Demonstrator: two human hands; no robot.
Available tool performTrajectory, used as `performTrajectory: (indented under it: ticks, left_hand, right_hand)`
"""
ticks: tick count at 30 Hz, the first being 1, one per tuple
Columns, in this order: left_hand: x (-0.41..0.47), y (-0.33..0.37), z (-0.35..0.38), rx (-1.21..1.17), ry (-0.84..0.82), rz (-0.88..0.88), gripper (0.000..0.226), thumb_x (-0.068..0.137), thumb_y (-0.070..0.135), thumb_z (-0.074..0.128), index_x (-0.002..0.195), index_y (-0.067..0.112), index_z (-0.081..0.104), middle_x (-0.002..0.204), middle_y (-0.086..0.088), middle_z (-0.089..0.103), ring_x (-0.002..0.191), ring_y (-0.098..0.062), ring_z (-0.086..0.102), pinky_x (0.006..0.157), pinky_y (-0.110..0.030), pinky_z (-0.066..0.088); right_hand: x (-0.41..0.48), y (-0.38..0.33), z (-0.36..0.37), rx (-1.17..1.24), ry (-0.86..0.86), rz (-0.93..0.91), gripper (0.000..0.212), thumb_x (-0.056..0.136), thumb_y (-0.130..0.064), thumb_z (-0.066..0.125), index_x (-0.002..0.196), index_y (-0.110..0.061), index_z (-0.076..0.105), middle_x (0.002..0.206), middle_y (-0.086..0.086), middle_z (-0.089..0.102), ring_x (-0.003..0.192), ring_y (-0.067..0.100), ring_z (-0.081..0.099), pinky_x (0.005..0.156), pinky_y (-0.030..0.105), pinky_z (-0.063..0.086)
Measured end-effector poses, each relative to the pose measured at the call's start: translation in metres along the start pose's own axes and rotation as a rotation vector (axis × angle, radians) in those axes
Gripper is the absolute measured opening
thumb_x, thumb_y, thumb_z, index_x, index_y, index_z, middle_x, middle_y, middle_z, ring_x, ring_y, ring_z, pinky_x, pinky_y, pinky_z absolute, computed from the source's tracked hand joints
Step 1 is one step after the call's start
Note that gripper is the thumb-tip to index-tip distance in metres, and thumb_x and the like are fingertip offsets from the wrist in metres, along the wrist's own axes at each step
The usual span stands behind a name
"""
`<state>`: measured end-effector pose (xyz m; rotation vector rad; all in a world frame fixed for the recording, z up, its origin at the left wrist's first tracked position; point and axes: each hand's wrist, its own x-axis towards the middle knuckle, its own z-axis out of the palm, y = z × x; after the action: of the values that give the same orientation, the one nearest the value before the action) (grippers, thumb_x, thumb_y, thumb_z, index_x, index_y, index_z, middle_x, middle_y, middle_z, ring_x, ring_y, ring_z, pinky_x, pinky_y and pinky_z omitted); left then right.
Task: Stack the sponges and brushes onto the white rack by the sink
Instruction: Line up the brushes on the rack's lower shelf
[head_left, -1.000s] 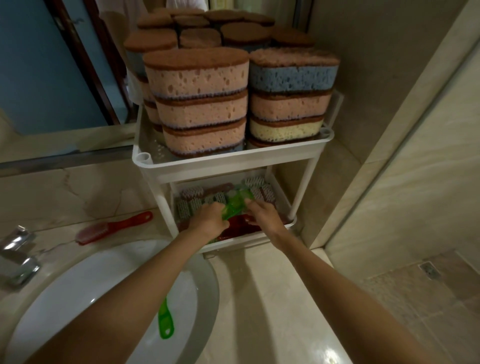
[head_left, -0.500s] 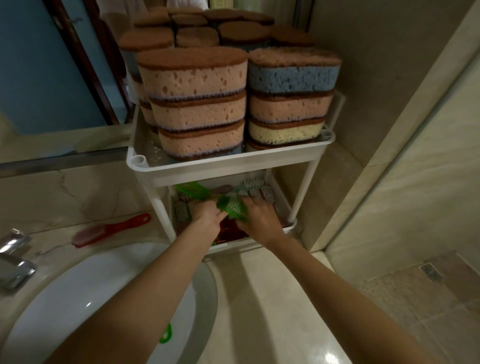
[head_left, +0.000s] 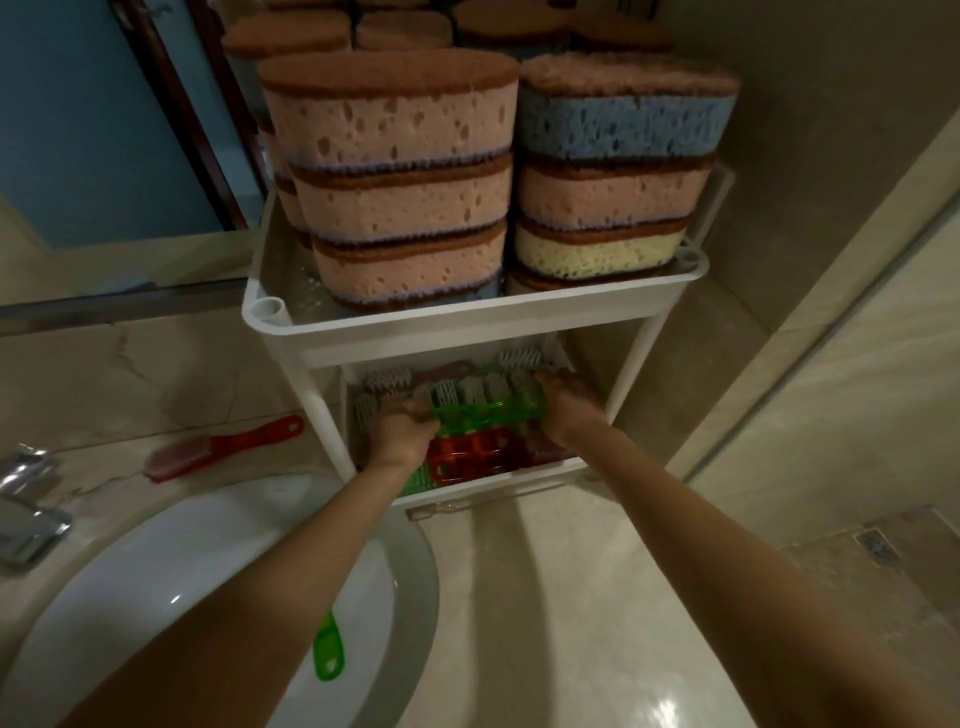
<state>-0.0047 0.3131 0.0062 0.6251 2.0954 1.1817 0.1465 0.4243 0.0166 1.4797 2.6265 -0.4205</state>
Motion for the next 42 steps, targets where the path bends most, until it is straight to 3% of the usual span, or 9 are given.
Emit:
performTrajectory:
  ticks: [3, 7, 11, 16, 25, 34, 37, 39, 42]
  left_hand:
    - [0.003, -0.002, 0.003, 0.16, -0.07, 0.07, 0.032, 0.086, -0.003, 0.059, 0.117, -0.01, 0.059, 0.114, -0.03, 0.063, 0.102, -0.036, 0.062, 0.093, -0.041, 0.05]
    - [0.003, -0.003, 0.007, 0.298, -0.118, 0.138, 0.028, 0.088, -0.004, 0.056, 0.114, -0.011, 0.061, 0.108, -0.03, 0.065, 0.086, -0.028, 0.062, 0.088, -0.035, 0.049]
    - [0.003, -0.004, 0.008, 0.509, -0.138, 0.238, 0.022, 0.089, 0.001, 0.055, 0.103, -0.009, 0.068, 0.109, -0.024, 0.066, 0.101, -0.033, 0.062, 0.089, -0.031, 0.046]
    - [-0.003, -0.002, 0.011, 0.66, -0.215, 0.273, 0.024, 0.088, -0.008, 0.043, 0.091, -0.007, 0.067, 0.095, -0.024, 0.066, 0.089, -0.032, 0.064, 0.074, -0.032, 0.047]
    - [-0.015, 0.002, 0.016, 0.733, -0.174, 0.34, 0.03, 0.09, -0.008, 0.04, 0.107, -0.003, 0.063, 0.105, -0.02, 0.066, 0.097, -0.031, 0.063, 0.084, -0.037, 0.05]
    - [-0.031, 0.002, 0.001, 0.68, -0.157, 0.291, 0.035, 0.092, -0.004, 0.038, 0.115, 0.005, 0.064, 0.116, -0.016, 0.065, 0.106, -0.029, 0.061, 0.093, -0.039, 0.05]
    - [-0.047, 0.001, -0.016, 0.524, -0.084, 0.293, 0.035, 0.093, -0.004, 0.04, 0.119, 0.006, 0.062, 0.123, -0.014, 0.063, 0.114, -0.026, 0.058, 0.101, -0.036, 0.045]
    - [-0.064, -0.004, -0.033, 0.417, -0.043, 0.301, 0.033, 0.091, -0.008, 0.041, 0.114, 0.001, 0.064, 0.119, -0.014, 0.064, 0.113, -0.026, 0.059, 0.102, -0.032, 0.044]
    - [-0.094, -0.029, -0.067, 0.307, 0.013, 0.271, 0.029, 0.089, -0.01, 0.043, 0.105, -0.005, 0.066, 0.108, -0.017, 0.067, 0.103, -0.027, 0.062, 0.091, -0.024, 0.044]
  right_hand:
    - [0.003, -0.002, 0.002, -0.005, -0.026, 0.039, 0.045, 0.09, -0.012, 0.05, 0.133, -0.007, 0.039, 0.133, 0.019, 0.048, 0.123, 0.035, 0.046, 0.1, 0.037, 0.042]
    - [0.002, -0.003, 0.005, 0.01, -0.057, 0.037, 0.031, 0.096, -0.011, 0.039, 0.122, 0.001, 0.049, 0.123, 0.022, 0.057, 0.112, 0.034, 0.057, 0.088, 0.035, 0.047]
    - [-0.005, -0.003, 0.014, 0.019, 0.005, 0.063, 0.033, 0.095, -0.01, 0.041, 0.124, 0.003, 0.049, 0.129, 0.023, 0.05, 0.118, 0.037, 0.05, 0.098, 0.041, 0.041]
    - [-0.009, -0.011, 0.015, -0.027, -0.005, 0.102, 0.034, 0.092, -0.009, 0.046, 0.124, 0.002, 0.049, 0.133, 0.022, 0.046, 0.121, 0.037, 0.047, 0.102, 0.043, 0.042]
    - [-0.025, -0.017, 0.016, 0.187, 0.18, -0.059, 0.028, 0.091, -0.012, 0.045, 0.117, -0.009, 0.057, 0.12, 0.013, 0.058, 0.106, 0.029, 0.057, 0.093, 0.036, 0.046]
    - [-0.04, -0.03, 0.027, -0.01, 0.093, -0.117, 0.041, 0.09, -0.018, 0.044, 0.13, -0.013, 0.05, 0.142, 0.011, 0.039, 0.138, 0.029, 0.024, 0.117, 0.052, 0.009]
    - [-0.05, -0.044, 0.032, 0.114, 0.314, -0.147, 0.037, 0.082, -0.01, 0.042, 0.113, -0.004, 0.062, 0.127, 0.019, 0.052, 0.126, 0.036, 0.041, 0.113, 0.054, 0.022]
    - [-0.063, -0.057, 0.041, 0.26, 0.486, -0.218, 0.039, 0.071, -0.01, 0.036, 0.093, -0.002, 0.068, 0.102, 0.022, 0.063, 0.102, 0.04, 0.058, 0.099, 0.047, 0.04]
    - [-0.097, -0.086, 0.066, 0.459, 0.544, -0.319, 0.032, 0.067, -0.007, 0.043, 0.091, -0.002, 0.064, 0.095, 0.02, 0.062, 0.082, 0.037, 0.062, 0.076, 0.037, 0.051]
